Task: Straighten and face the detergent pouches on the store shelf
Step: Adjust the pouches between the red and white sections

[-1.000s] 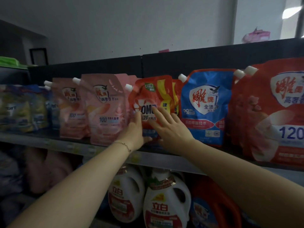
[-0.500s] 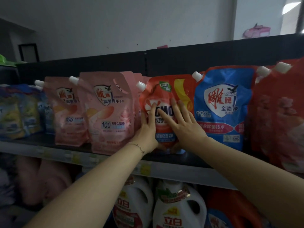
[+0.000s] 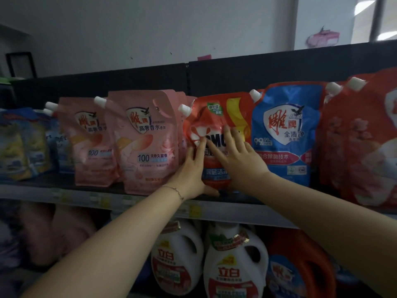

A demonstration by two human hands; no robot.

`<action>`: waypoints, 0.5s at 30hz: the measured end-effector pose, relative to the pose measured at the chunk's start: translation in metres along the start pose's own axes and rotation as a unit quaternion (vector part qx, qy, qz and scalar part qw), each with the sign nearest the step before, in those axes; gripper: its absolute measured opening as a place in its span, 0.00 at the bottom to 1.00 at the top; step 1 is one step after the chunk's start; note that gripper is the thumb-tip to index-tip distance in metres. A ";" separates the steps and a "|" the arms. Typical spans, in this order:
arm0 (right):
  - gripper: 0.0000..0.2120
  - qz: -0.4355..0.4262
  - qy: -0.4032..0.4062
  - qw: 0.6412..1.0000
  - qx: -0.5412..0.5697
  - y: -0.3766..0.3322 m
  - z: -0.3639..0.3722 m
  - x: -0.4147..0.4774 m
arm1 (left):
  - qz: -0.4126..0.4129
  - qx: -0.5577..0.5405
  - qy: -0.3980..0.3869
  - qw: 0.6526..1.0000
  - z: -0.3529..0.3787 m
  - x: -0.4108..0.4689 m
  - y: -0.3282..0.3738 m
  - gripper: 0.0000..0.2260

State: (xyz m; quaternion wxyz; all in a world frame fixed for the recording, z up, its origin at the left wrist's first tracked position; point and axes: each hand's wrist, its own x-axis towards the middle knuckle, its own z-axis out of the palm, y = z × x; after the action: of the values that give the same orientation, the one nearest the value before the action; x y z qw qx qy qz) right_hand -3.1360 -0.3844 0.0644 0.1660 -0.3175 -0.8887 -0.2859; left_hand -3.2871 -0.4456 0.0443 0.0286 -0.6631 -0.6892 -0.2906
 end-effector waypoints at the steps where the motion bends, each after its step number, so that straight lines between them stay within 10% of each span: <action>1: 0.49 0.011 0.009 1.000 -0.002 -0.007 -0.006 -0.002 | 0.006 -0.016 0.010 1.000 -0.004 -0.002 0.000 0.59; 8: 0.20 -0.022 0.183 0.977 0.102 -0.045 -0.026 0.013 | 0.070 0.014 0.105 0.992 -0.044 -0.032 -0.033 0.13; 15: 0.22 -0.080 0.162 0.979 0.094 -0.091 -0.015 0.035 | -0.082 0.199 0.100 0.971 -0.080 -0.070 -0.087 0.19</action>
State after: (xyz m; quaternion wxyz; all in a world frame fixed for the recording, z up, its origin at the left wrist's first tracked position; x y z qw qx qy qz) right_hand -3.2205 -0.4346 0.0559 0.3136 -0.1776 -0.8954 -0.2616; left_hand -3.3871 -0.5395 0.0489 0.2051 -0.5532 -0.7787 -0.2136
